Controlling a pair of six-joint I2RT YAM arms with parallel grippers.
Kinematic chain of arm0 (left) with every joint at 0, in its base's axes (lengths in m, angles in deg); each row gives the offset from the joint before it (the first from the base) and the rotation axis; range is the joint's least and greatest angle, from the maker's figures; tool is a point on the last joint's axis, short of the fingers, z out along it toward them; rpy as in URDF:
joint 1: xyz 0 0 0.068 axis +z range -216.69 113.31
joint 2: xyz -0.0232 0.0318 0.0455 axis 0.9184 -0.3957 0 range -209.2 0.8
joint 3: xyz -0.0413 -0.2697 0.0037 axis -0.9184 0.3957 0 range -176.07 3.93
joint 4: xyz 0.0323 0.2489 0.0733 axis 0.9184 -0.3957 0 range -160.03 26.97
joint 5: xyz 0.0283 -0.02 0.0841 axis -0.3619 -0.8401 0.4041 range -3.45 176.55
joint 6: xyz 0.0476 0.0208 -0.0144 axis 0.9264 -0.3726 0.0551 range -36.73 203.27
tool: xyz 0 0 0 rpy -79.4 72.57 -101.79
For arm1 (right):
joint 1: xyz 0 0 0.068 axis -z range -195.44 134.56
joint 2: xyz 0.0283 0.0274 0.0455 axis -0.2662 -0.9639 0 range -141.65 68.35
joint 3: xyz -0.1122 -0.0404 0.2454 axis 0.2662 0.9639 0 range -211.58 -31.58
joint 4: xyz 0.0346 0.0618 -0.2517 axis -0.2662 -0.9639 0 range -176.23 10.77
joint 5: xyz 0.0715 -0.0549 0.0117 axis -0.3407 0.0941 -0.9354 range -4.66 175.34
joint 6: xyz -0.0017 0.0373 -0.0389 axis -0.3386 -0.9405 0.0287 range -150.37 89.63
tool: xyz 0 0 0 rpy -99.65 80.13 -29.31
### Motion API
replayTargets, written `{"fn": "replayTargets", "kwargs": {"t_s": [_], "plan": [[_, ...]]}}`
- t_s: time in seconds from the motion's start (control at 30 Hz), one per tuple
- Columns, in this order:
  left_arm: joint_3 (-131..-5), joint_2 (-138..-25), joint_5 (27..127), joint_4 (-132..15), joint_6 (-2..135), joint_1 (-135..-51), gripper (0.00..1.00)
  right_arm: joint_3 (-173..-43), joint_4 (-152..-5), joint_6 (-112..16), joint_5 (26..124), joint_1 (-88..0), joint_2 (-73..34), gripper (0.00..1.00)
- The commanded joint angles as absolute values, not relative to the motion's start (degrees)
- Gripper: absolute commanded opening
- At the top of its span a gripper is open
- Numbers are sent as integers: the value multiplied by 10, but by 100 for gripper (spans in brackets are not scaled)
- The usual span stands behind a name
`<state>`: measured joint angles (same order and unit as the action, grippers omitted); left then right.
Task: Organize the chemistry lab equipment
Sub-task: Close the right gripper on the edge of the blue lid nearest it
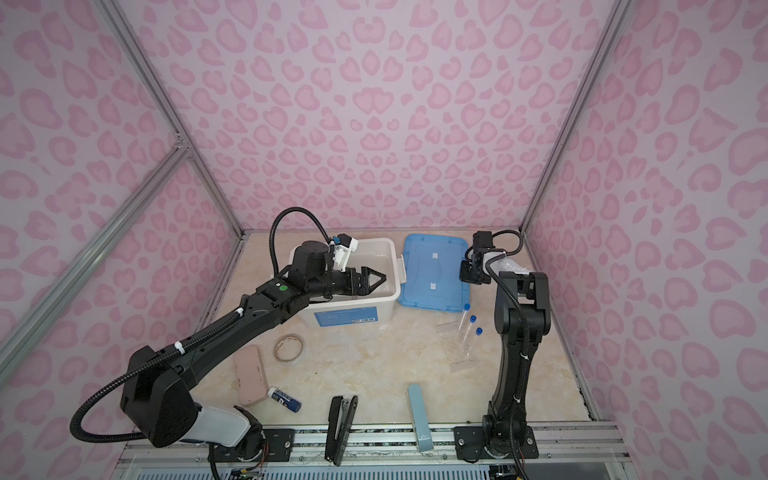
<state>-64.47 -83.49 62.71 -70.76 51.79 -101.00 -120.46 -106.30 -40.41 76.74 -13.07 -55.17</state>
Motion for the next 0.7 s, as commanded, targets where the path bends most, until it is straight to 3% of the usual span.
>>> {"fn": "replayTargets", "kwargs": {"t_s": [0.0, 0.07, 0.67], "plan": [[-655, -831, 643, -704, 515, -1010, 98, -1197, -1073, -414, 762, -129, -564, 4], [-656, -829, 646, -705, 514, -1010, 98, -1201, -1071, -421, 756, -128, -560, 0], [-656, -812, 649, -705, 496, -1010, 99, -1209, -1101, -427, 814, -127, -392, 0]]}}
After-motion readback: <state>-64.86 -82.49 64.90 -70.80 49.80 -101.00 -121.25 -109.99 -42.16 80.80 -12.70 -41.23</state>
